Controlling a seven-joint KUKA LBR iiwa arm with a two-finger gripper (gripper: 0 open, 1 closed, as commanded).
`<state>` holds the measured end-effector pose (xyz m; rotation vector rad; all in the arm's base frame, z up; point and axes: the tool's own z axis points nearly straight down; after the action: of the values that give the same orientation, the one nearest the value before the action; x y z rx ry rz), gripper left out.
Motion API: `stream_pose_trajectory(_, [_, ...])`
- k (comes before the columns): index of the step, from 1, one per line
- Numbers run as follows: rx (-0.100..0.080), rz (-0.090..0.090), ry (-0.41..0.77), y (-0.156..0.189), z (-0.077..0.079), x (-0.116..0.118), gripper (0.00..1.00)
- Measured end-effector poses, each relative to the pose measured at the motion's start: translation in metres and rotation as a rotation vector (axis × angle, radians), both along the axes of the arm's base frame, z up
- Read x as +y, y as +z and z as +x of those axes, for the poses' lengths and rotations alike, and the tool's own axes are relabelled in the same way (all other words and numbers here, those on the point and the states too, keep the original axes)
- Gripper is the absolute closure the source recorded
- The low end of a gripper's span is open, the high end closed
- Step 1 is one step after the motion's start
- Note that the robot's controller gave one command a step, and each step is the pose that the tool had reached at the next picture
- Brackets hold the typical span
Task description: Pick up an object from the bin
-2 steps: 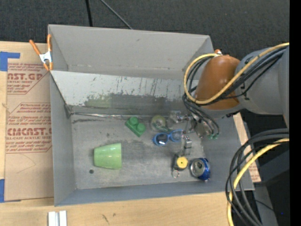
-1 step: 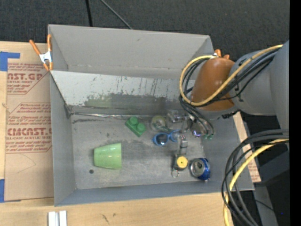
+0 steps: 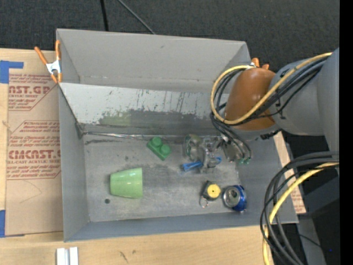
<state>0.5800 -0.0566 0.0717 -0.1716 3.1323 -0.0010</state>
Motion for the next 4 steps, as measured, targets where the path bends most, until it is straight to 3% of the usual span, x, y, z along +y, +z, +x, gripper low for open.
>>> stream_pose_trajectory(1, [-0.006, 0.000, -0.014, 0.121, -0.008, 0.009, 1.00])
stream_pose_trajectory(2, [0.002, 0.000, -0.014, 0.116, -0.010, 0.009, 0.00])
stream_pose_trajectory(3, [0.009, 0.001, 0.221, -0.005, -0.073, -0.005, 0.00])
stream_pose_trajectory(4, [0.007, 0.000, 0.221, -0.001, -0.072, -0.005, 1.00])
